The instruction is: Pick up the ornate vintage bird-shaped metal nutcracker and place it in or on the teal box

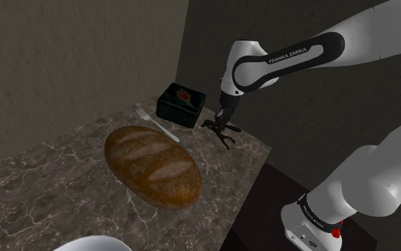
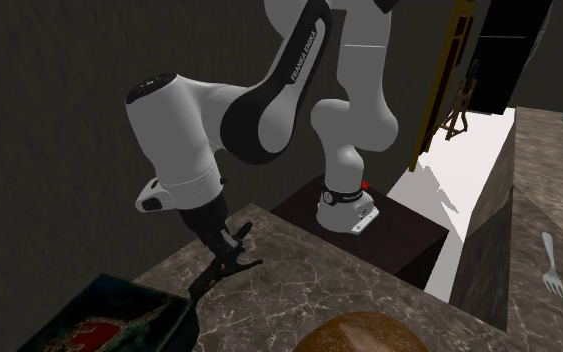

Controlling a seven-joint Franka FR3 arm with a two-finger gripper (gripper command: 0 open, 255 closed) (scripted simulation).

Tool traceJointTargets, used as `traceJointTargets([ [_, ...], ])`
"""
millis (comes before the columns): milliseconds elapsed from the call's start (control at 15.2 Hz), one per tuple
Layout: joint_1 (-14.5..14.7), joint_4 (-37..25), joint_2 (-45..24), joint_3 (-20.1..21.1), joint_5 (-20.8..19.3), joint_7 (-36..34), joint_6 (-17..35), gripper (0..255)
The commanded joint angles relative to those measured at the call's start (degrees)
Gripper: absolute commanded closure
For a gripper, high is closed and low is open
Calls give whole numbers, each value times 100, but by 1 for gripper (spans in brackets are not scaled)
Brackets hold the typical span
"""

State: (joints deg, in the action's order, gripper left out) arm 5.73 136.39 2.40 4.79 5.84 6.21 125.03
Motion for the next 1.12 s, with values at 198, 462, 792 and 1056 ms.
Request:
traceJointTargets([
  [198,0,0,0,0,0,0,0,255],
  [462,-1,-27,51,-1,-1,-4,-79,255],
  [792,-5,-189,289,-8,-6,-25,-478,255],
  [1056,-9,-341,457,-14,-11,-43,-796,255],
])
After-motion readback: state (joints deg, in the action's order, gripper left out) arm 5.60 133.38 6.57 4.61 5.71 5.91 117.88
